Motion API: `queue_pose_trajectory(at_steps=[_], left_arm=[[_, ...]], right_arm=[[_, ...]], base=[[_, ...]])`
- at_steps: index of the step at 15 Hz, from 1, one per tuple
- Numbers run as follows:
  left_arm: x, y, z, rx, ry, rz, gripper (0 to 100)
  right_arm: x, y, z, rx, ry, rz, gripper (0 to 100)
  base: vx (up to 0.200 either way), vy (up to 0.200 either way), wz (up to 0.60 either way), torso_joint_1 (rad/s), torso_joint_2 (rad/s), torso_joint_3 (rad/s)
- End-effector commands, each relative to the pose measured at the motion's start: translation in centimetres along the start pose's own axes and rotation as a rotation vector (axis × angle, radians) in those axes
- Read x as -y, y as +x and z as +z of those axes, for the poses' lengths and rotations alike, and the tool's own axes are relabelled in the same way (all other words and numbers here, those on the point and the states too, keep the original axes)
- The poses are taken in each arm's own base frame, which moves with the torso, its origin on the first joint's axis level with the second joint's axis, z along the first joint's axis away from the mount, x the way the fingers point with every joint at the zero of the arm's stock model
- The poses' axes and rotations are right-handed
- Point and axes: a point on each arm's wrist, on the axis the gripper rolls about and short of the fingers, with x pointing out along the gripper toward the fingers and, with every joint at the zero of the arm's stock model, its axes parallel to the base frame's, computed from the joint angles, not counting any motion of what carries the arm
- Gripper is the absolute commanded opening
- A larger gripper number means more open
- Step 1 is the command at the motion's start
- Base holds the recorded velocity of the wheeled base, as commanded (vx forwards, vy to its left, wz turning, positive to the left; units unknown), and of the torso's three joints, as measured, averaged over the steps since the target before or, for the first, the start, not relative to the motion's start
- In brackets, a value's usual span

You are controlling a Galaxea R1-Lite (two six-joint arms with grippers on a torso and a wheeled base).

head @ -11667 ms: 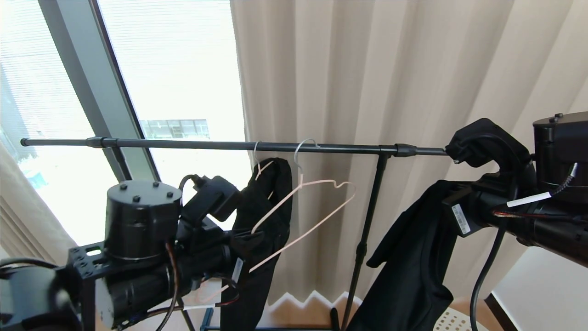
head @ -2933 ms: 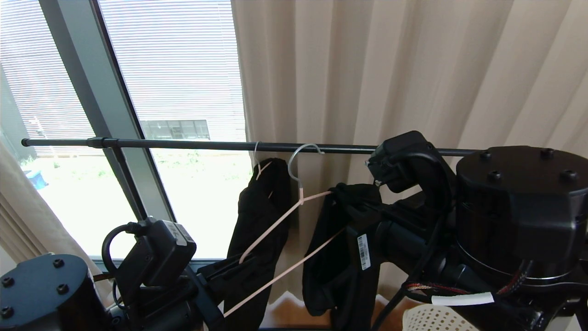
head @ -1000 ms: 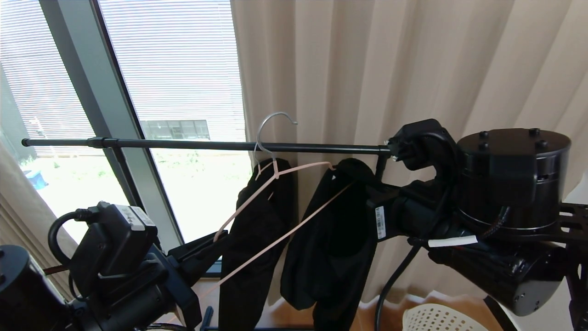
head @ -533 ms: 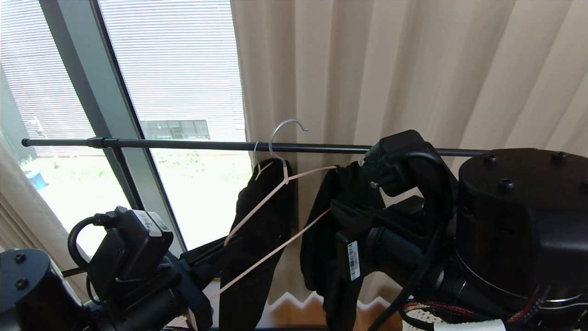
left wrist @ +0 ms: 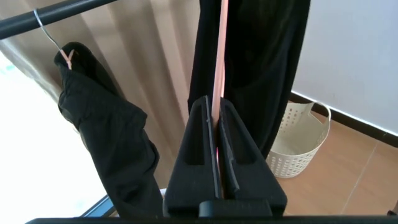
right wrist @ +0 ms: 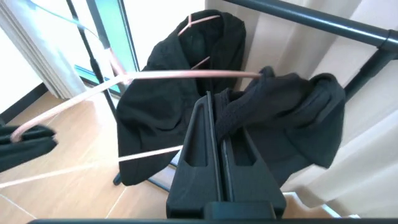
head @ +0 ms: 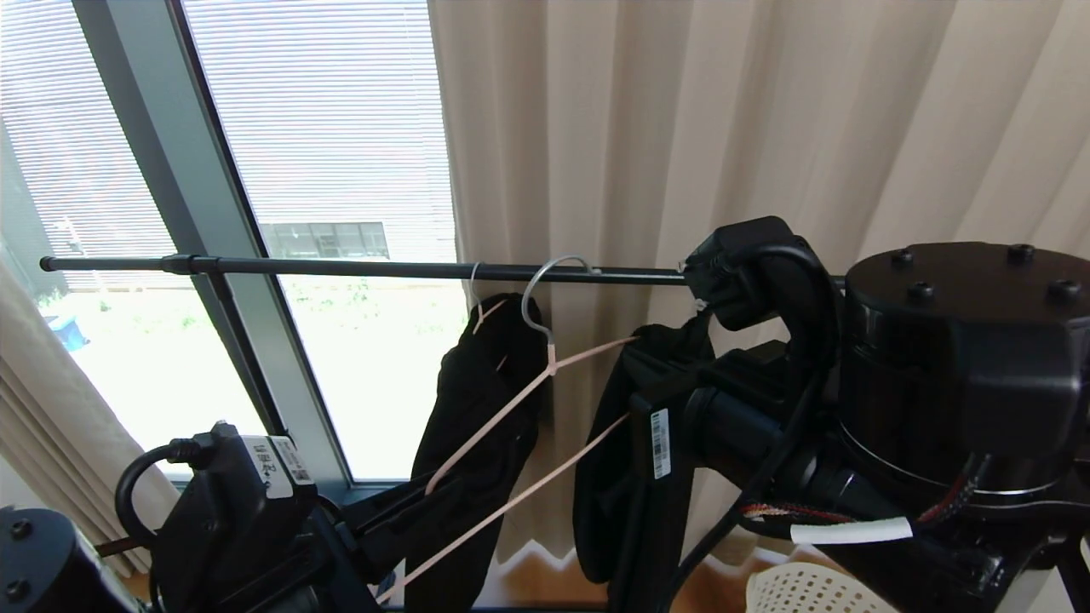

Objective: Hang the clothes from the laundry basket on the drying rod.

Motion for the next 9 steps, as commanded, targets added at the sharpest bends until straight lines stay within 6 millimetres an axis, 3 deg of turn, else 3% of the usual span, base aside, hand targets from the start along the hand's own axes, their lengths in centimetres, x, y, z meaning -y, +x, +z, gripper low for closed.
queue_pose_trajectory(at_steps=[1, 9], left_arm=[[0.2, -0.39, -0.23, -0.003, 0.001, -0.02, 0], [0.42, -0.78, -0.31, 0.002, -0.005, -0.076, 0]], right_arm=[[0.73, 0.84, 0.12, -0.002, 0.007, -0.035, 0], [0.95, 1.12, -0.04, -0.009, 0.01, -0.042, 0]], base=[[0.0, 0.0, 0.0, 0.0, 0.0, 0.0], [0.0, 0.0, 0.0, 0.0, 0.0, 0.0]])
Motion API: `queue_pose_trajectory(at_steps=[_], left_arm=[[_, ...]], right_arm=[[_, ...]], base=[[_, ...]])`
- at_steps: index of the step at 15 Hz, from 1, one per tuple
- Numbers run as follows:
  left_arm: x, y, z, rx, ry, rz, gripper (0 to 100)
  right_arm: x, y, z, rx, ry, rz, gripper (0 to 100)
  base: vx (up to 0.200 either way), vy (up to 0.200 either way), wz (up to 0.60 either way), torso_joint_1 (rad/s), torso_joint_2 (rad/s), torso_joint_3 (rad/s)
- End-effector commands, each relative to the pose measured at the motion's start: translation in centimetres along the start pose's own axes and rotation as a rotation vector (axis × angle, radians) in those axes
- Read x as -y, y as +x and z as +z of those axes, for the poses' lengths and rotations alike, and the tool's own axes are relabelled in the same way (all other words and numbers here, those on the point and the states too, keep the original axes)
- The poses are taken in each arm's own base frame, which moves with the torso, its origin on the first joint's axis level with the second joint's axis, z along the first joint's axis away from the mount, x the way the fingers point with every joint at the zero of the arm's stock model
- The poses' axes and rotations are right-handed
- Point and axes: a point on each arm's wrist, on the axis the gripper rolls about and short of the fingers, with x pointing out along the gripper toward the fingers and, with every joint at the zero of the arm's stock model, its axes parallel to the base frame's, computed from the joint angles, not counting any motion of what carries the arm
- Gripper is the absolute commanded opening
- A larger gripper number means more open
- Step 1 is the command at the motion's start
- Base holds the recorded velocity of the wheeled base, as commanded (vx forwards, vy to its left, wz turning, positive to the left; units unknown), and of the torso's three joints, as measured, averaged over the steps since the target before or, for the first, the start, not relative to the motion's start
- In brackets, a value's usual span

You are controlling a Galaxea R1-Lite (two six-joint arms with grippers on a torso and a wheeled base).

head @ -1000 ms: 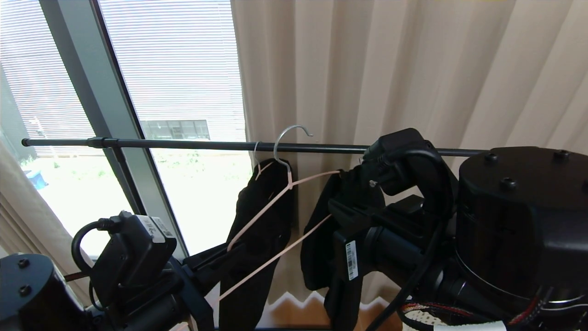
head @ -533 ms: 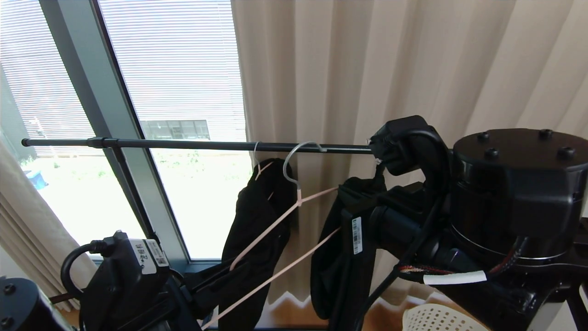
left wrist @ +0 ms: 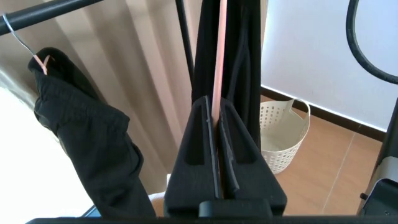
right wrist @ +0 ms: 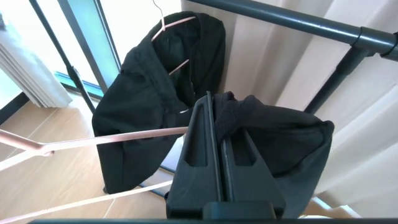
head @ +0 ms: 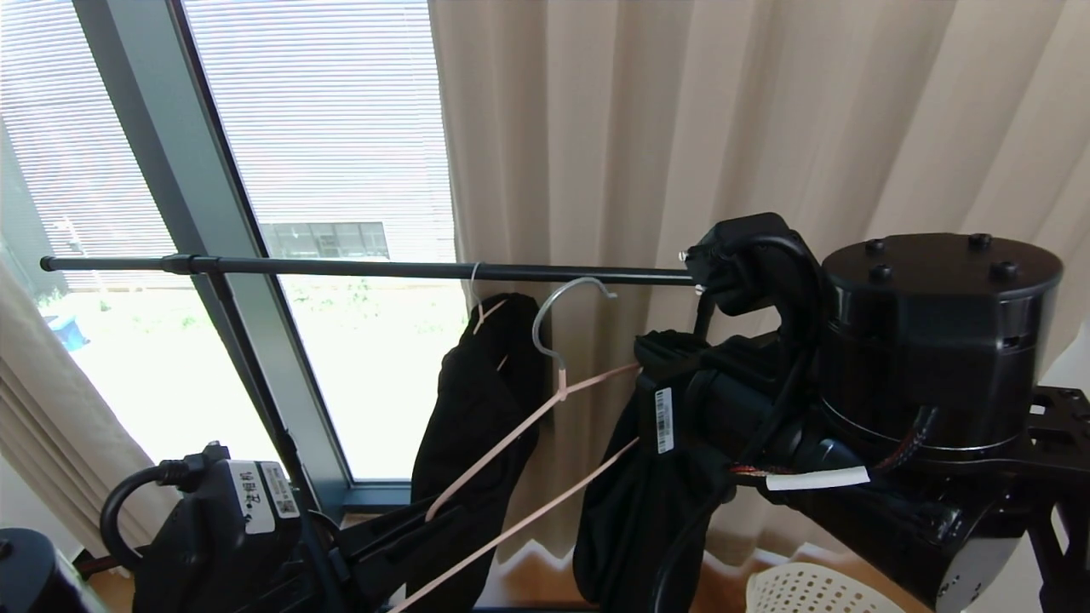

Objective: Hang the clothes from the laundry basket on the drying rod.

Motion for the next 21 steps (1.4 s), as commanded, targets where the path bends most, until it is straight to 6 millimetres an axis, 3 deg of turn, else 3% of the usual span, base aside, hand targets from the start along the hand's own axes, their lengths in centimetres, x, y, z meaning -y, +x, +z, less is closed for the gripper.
queue_pose_trajectory(at_steps=[1, 6, 8, 12, 16, 21], left_arm=[[0.3, 0.0, -0.1, -0.004, 0.0, -0.016, 0], [0.8, -0.1, -0.6, -0.029, 0.0, -0.047, 0], [0.8, 0.0, -0.6, -0.029, -0.005, -0.048, 0], [0.8, -0.3, -0.5, -0.011, -0.036, -0.121, 0], [-0.6, -0.5, -0.5, -0.001, -0.078, -0.134, 0], [-2.6, -0.4, -0.3, 0.019, -0.096, -0.1, 0]], right_arm=[[-0.2, -0.3, -0.1, 0.0, -0.002, 0.013, 0], [-0.8, -2.1, 0.0, 0.007, -0.005, 0.092, 0], [0.0, -3.0, 0.5, 0.01, 0.006, 0.182, 0], [3.0, -1.7, 0.9, -0.009, 0.016, 0.231, 0], [6.7, -1.0, 1.8, 0.006, -0.067, 0.331, 0], [7.7, -1.0, 1.7, -0.013, -0.162, 0.348, 0]], base=[[0.0, 0.0, 0.0, 0.0, 0.0, 0.0], [0.0, 0.0, 0.0, 0.0, 0.0, 0.0], [0.0, 0.0, 0.0, 0.0, 0.0, 0.0], [0.0, 0.0, 0.0, 0.0, 0.0, 0.0], [0.0, 0.0, 0.0, 0.0, 0.0, 0.0], [0.0, 0.0, 0.0, 0.0, 0.0, 0.0]])
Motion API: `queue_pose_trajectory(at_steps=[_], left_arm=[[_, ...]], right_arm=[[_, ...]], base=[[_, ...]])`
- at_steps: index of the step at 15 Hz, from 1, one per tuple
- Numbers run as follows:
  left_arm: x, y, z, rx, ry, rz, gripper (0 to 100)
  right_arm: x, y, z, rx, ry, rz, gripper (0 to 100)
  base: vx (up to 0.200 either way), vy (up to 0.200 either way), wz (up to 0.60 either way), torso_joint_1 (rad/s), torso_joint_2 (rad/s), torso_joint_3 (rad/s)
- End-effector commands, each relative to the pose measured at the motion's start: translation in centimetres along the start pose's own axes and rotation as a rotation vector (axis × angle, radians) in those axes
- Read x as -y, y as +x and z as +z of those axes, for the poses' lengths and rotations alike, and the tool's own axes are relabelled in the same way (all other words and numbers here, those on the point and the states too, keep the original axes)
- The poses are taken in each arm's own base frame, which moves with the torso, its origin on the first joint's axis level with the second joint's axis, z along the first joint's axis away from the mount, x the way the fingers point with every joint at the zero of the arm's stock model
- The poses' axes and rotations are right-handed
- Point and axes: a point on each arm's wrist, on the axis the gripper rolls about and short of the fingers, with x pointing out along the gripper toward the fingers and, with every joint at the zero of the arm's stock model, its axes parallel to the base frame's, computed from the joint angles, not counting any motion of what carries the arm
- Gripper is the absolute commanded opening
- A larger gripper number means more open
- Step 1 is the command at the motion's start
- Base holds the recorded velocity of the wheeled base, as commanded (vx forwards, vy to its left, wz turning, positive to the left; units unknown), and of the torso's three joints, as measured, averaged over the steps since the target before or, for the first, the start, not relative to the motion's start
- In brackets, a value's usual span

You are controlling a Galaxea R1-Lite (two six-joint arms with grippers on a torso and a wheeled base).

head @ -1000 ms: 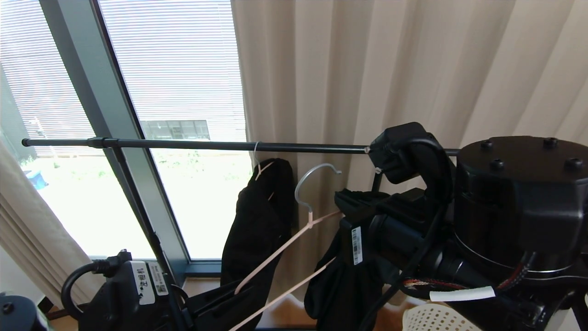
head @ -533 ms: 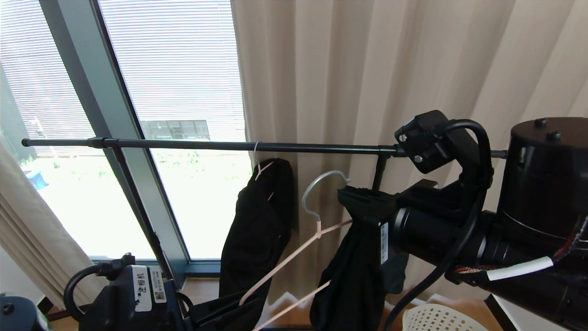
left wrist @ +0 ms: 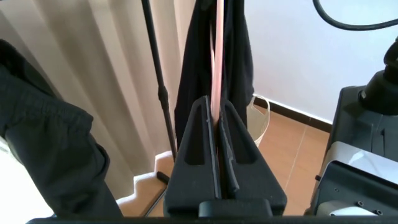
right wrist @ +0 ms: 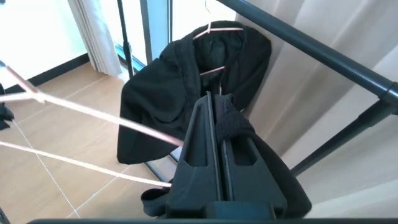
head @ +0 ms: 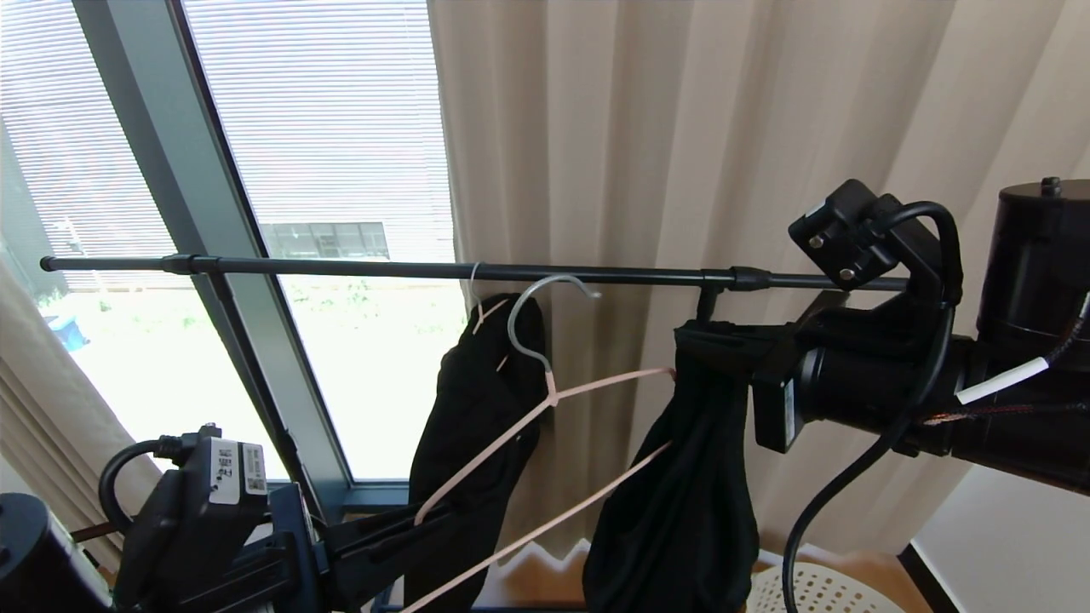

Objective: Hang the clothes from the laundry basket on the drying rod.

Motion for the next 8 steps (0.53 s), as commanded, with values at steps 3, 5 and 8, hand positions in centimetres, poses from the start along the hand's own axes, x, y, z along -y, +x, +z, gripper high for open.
queue_pose_trajectory(at_steps=[3, 5, 8], left_arm=[[-0.8, -0.3, 0.5, 0.027, 0.003, 0.011, 0], [-1.0, -0.5, 0.6, 0.037, 0.007, 0.019, 0], [-1.5, -1.4, 1.1, 0.066, 0.017, -0.021, 0]], right_arm=[[0.5, 0.1, 0.5, 0.01, -0.007, -0.018, 0], [1.5, 0.8, 0.6, 0.005, -0.007, -0.053, 0], [2.3, 1.1, 1.0, 0.016, -0.032, -0.075, 0]], base=[[0.0, 0.0, 0.0, 0.0, 0.0, 0.0], [0.0, 0.0, 0.0, 0.0, 0.0, 0.0], [0.0, 0.0, 0.0, 0.0, 0.0, 0.0]])
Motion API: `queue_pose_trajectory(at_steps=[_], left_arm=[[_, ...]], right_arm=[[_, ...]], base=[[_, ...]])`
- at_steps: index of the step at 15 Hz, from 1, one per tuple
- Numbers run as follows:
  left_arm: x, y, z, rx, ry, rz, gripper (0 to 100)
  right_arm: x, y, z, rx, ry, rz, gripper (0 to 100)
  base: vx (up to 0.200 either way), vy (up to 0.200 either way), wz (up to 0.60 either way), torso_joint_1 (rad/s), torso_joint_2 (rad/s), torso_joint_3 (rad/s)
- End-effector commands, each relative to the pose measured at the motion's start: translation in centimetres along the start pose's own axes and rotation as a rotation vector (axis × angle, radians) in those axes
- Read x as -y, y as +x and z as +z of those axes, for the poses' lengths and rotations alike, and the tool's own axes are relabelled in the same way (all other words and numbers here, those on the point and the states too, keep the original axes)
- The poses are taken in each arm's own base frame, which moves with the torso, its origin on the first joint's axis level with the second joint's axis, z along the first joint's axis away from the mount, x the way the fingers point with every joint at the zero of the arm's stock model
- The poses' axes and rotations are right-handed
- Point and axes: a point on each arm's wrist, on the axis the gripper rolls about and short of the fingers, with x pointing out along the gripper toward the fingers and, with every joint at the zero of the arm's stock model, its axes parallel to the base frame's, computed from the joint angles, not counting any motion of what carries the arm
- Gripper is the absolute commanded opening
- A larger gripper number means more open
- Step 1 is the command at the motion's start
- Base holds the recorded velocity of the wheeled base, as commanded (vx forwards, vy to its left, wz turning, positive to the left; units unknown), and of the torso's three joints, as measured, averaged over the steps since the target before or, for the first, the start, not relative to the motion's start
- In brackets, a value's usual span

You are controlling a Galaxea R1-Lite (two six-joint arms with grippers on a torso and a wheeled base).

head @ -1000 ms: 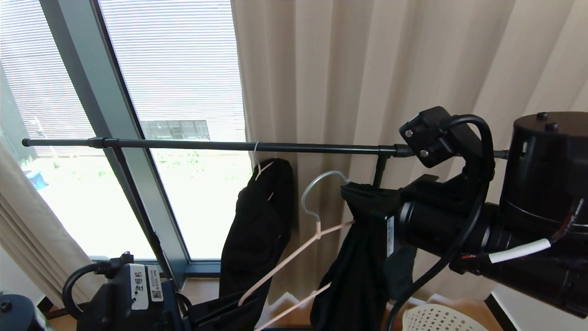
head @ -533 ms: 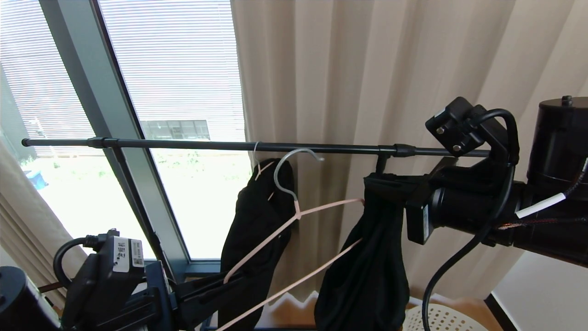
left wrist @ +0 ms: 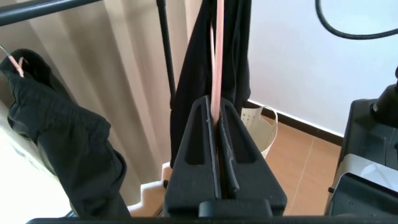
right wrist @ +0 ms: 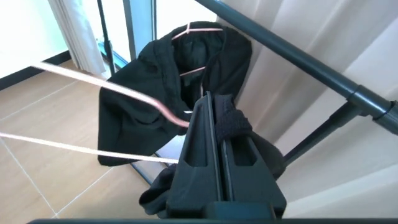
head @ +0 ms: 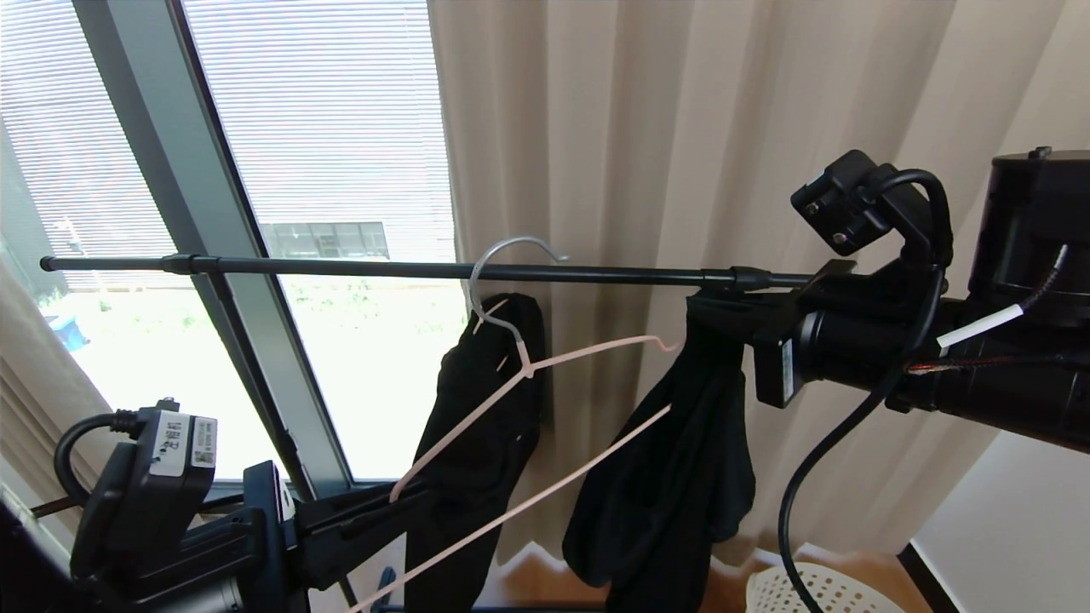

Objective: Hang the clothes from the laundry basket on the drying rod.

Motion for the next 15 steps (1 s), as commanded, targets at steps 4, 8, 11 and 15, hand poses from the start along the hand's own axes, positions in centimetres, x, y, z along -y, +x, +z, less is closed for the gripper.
queue_pose_trajectory(at_steps=[4, 8, 11, 15], left_arm=[[0.0, -0.5, -0.1, 0.002, -0.001, -0.035, 0], [0.0, -0.4, -0.7, -0.028, -0.02, -0.066, 0], [-0.1, 0.1, -1.2, -0.055, -0.042, -0.074, 0], [0.2, 0.1, -1.4, -0.06, -0.056, -0.107, 0]], right_arm=[[0.1, 0.2, 0.3, 0.008, -0.014, -0.002, 0], [-1.3, 0.2, 0.5, 0.018, -0.026, 0.048, 0], [-3.1, -0.2, 0.4, 0.018, -0.041, 0.112, 0], [-4.3, -0.1, 0.0, 0.005, -0.052, 0.157, 0]], base=[[0.0, 0.0, 0.0, 0.0, 0.0, 0.0], [0.0, 0.0, 0.0, 0.0, 0.0, 0.0], [0.0, 0.0, 0.0, 0.0, 0.0, 0.0], [0.0, 0.0, 0.0, 0.0, 0.0, 0.0]])
